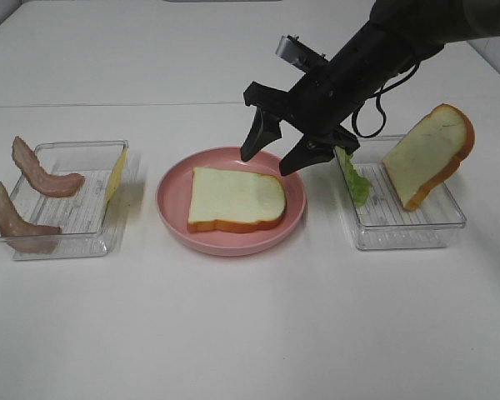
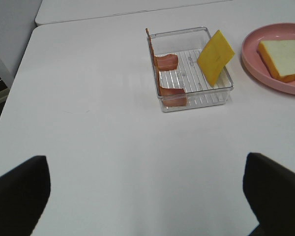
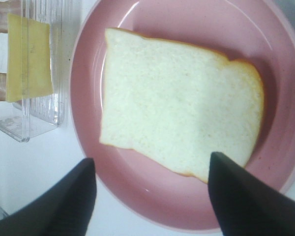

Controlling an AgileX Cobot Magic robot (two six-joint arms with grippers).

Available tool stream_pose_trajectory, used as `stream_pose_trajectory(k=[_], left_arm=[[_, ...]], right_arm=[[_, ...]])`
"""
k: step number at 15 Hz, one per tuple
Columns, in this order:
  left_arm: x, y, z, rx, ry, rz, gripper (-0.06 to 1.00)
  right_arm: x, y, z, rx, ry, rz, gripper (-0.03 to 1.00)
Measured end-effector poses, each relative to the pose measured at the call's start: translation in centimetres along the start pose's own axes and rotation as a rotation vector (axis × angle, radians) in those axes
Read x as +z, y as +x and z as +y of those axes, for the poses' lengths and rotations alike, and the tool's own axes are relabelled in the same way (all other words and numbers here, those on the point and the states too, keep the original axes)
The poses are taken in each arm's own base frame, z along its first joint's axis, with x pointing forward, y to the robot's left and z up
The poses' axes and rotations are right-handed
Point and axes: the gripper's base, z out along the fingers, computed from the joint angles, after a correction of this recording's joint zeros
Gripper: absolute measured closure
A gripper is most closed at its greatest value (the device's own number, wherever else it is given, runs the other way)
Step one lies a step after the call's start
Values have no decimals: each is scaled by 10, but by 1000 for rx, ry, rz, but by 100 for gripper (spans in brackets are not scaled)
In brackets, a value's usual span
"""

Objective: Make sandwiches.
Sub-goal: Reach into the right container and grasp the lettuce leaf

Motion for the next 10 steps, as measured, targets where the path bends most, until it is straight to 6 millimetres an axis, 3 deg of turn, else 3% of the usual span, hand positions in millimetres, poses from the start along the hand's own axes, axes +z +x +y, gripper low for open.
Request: stream_pose_trajectory(k=[3, 5, 8, 10], left_arm=[[0, 0, 0, 0, 0, 0, -5], [0, 0, 0, 0, 0, 0, -5], [0, 0, 0, 0, 0, 0, -5], [0, 0, 0, 0, 0, 0, -5]], right_arm=[[-5, 1, 1, -10, 18, 8, 32], [-22, -3, 10, -31, 38, -23, 30], [-59, -8, 27, -76, 99, -67, 12], [-76, -8, 28, -93, 203, -40, 6]])
